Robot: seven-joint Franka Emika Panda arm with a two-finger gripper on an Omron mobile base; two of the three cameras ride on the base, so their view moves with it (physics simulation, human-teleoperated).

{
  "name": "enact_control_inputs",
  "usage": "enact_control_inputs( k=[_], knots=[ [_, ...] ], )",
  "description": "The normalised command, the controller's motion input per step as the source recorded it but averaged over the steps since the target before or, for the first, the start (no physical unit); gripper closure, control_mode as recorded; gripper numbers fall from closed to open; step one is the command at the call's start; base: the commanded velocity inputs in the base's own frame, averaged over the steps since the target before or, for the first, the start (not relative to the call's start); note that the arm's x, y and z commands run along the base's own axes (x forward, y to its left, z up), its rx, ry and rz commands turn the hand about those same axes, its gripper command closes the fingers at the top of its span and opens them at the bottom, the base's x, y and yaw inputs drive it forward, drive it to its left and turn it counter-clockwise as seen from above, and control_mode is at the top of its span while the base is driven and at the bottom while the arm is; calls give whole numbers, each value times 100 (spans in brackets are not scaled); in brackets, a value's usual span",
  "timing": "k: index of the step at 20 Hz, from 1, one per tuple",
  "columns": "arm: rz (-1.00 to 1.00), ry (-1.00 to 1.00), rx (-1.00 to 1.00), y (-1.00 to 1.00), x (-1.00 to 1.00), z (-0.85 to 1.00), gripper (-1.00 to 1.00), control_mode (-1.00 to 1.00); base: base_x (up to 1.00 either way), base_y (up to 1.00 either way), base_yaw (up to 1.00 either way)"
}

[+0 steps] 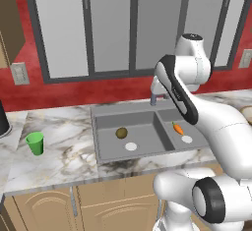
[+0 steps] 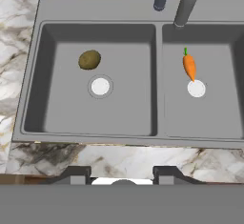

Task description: Remove the potato and carrot from the sink. Then move the bowl and cup from the counter to the sink for washing.

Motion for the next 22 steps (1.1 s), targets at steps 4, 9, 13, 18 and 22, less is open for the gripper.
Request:
enact_control_inputs(
  k=[4, 9, 13, 18, 22],
  knots=[
    [0, 0, 0, 0, 0, 0, -100, -100, 0, 0, 0],
    [0, -3, 0, 0, -9, -1, -100, -100, 0, 0, 0],
    [0, -11, 0, -1, -21, 0, -100, -100, 0, 0, 0],
    [-1, -8, 0, -2, -29, -1, -100, -100, 0, 0, 0],
    [-3, -7, 0, -6, -31, -5, -100, -100, 0, 0, 0]
  ],
)
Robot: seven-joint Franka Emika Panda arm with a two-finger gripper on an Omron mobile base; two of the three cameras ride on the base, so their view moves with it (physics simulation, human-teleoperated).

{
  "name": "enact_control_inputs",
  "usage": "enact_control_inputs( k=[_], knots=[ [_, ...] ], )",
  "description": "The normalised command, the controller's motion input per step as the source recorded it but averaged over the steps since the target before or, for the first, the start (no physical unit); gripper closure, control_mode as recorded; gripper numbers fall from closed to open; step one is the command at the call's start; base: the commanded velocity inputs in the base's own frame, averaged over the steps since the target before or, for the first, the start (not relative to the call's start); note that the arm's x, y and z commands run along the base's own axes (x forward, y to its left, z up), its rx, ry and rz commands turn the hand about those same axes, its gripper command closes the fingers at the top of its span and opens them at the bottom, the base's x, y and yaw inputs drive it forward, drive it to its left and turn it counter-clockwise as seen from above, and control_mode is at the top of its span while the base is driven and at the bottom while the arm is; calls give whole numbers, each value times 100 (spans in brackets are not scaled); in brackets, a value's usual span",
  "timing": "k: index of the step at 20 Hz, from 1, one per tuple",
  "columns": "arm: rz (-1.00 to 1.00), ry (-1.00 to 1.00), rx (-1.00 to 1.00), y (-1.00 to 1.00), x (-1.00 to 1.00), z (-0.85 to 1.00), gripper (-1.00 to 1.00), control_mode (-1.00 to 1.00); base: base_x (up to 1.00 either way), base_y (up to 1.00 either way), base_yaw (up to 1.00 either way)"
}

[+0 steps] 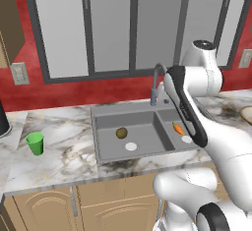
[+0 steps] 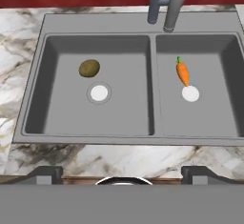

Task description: Remove the potato and carrot from the sink. Then move the bowl and cup from the counter to the sink for washing.

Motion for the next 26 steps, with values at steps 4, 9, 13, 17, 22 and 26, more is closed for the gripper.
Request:
enact_control_inputs(
  k=[4, 9, 13, 17, 22, 26],
  knots=[
    [0, -8, 0, -12, -31, -5, -100, -100, 0, 0, 0],
    [0, -2, 0, -16, -24, -5, -100, -100, 0, 0, 0],
    [2, -7, 0, -17, -17, -5, -100, -100, 0, 0, 0],
    [4, -3, 4, -19, -14, -6, -100, -100, 0, 0, 0],
    [0, -5, 5, -22, -18, -8, -100, -100, 0, 0, 0],
    [0, -4, 3, -29, -18, -5, -100, -100, 0, 0, 0]
  ],
)
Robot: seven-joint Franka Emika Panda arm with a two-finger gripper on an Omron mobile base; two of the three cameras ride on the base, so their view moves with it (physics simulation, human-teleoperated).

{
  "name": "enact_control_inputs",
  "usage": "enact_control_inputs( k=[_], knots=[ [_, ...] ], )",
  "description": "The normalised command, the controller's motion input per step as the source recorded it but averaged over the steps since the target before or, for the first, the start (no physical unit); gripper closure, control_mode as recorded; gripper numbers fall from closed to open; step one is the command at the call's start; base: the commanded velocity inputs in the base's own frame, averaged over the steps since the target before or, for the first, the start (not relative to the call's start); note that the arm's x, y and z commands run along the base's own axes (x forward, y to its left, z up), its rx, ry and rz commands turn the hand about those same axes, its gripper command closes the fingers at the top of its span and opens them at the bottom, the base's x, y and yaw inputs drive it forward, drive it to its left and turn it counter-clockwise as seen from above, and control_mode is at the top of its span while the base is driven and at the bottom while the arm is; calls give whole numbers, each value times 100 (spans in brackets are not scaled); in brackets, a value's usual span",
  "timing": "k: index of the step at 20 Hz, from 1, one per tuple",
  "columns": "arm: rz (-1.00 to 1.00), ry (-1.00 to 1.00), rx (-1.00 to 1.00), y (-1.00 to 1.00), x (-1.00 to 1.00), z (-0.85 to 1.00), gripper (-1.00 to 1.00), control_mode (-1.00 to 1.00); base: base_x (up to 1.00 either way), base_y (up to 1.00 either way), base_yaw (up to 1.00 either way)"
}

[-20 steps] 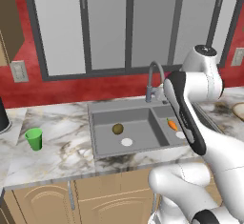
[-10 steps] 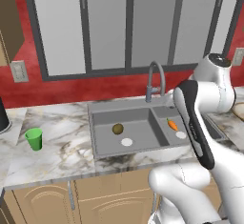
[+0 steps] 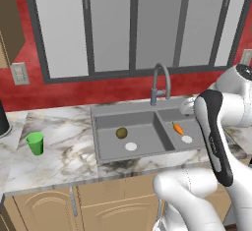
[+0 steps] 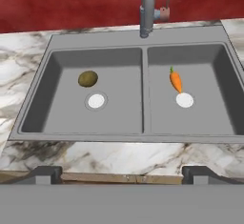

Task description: Remove the potato and carrot from the sink. Then move the bowl and cup from the counter to the sink for washing.

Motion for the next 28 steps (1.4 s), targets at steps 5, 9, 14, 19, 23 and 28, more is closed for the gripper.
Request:
enact_control_inputs(
  k=[5, 9, 14, 19, 23, 28],
  knots=[
    [-6, 0, 0, -32, -6, -3, -100, -100, 0, 0, 0],
    [-3, 0, 1, -35, -2, -3, -100, -100, 0, 0, 0],
    [-2, 9, 3, -33, 6, -6, -100, -100, 0, 0, 0],
    [0, 11, 8, -33, 12, -8, -100, -100, 0, 0, 0],
    [0, 9, 7, -31, 16, -9, -100, -100, 0, 0, 0],
    [0, 2, 2, -18, 24, -15, -100, -100, 0, 0, 0]
  ],
)
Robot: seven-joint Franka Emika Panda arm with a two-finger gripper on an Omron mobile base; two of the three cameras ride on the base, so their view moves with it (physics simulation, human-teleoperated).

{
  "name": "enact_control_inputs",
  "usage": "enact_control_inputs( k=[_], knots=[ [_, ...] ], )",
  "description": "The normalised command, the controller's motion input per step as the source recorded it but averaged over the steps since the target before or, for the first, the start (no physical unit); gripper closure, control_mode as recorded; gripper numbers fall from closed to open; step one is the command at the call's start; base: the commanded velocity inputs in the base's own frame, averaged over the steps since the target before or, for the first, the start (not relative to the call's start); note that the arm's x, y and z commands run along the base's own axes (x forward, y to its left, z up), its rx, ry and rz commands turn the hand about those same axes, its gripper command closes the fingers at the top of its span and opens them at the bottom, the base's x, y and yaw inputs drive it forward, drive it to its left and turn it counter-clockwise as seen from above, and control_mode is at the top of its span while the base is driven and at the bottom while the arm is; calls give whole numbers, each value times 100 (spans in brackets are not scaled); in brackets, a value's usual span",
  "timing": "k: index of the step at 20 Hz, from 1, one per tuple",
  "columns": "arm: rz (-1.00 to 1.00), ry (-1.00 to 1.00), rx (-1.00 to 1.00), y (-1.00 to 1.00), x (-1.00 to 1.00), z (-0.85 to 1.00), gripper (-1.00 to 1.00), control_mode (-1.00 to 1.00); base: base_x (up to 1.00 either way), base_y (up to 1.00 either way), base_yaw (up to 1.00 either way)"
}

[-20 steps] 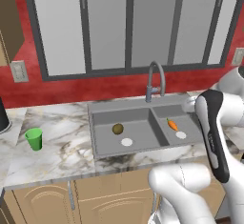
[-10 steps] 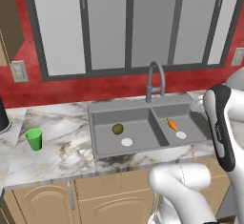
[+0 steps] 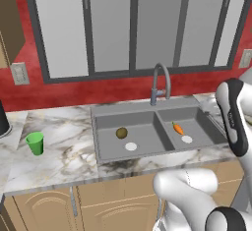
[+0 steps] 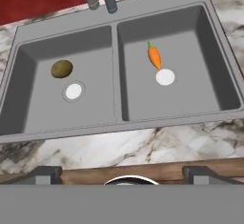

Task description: Remove the potato and carrot from the sink. Then move the bowl and cup from the counter to the sink for washing.

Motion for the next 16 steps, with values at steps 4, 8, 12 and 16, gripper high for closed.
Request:
enact_control_inputs(
  k=[4, 8, 12, 16],
  knots=[
    [0, 0, 0, -9, 27, -24, -100, -100, 0, 0, 0],
    [0, 0, -1, -6, 33, -30, -100, -100, 0, 0, 0],
    [0, 2, -1, -8, 37, -30, -100, -100, 0, 0, 0],
    [0, 11, -3, -5, 43, -29, -100, -100, 0, 0, 0]
  ],
)
